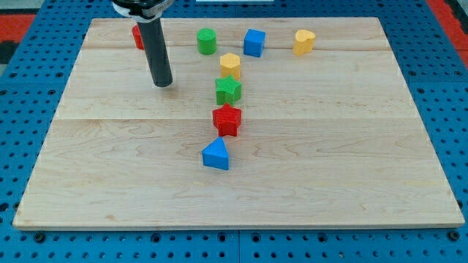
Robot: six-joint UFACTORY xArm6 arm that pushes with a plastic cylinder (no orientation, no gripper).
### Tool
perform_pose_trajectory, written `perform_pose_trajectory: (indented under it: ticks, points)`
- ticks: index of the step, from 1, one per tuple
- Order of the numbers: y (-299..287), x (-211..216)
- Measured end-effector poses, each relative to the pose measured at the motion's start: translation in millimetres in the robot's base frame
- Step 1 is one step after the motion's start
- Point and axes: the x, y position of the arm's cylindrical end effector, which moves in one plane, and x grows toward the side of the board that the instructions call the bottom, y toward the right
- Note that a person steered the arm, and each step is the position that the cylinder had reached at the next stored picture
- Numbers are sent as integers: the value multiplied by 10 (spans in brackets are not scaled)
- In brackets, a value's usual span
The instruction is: Place the arm to the top left of the green circle
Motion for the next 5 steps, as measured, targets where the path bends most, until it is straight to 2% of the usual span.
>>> perform_pose_trajectory:
  ticks: [1, 5]
  points:
    - [0, -21]
    - [1, -1203]
